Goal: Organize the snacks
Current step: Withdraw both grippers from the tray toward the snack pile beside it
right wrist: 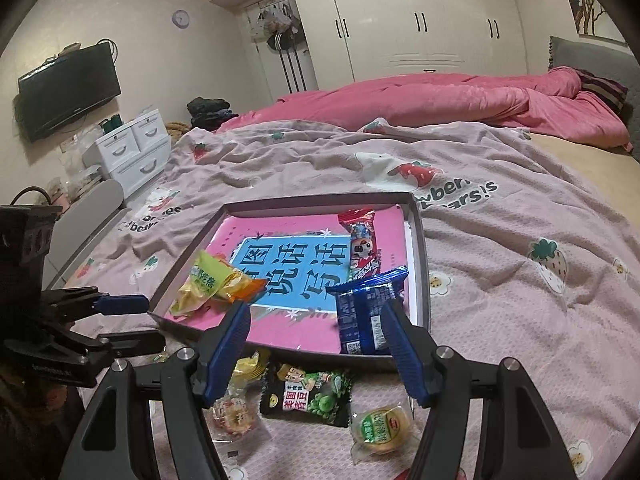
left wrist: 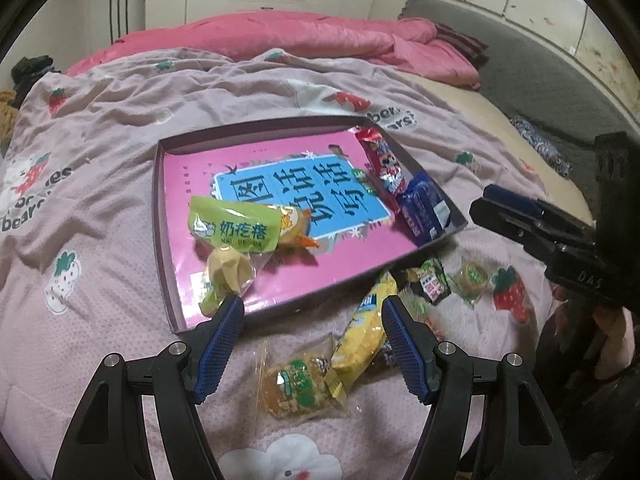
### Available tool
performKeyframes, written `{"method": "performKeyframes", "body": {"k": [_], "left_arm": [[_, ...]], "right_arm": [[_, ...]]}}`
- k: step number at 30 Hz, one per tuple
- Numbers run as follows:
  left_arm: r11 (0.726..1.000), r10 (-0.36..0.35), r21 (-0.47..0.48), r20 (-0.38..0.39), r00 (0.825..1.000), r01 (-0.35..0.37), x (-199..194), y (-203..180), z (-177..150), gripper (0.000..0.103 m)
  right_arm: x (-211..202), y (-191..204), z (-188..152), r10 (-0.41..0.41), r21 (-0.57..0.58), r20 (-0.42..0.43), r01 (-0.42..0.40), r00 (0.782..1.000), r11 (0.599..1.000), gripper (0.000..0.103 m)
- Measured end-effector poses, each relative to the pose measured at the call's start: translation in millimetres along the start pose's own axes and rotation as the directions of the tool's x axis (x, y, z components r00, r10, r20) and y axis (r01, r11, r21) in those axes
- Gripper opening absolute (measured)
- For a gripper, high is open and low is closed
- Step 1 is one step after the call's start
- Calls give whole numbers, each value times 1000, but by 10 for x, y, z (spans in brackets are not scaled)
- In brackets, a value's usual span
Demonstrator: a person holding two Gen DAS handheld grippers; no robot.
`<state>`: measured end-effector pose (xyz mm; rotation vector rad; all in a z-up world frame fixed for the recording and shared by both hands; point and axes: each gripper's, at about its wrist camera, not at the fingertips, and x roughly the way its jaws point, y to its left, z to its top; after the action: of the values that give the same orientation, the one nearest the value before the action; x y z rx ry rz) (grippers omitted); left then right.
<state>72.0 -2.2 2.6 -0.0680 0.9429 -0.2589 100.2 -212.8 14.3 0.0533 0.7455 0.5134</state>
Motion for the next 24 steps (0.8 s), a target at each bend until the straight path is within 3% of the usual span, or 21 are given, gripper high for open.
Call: {"method": "performKeyframes", "body": {"k": [13, 24], "left_arm": [[997, -6, 78, -63, 998, 11, 127, -161, -92, 73], [993, 1, 116, -89, 996, 10, 198, -225, -146, 73]], "right_arm": [[-64, 124, -107, 31, -15, -36, -31, 999, 999, 67], [-39, 250, -290, 57, -34, -129, -62, 990, 997, 67]]}}
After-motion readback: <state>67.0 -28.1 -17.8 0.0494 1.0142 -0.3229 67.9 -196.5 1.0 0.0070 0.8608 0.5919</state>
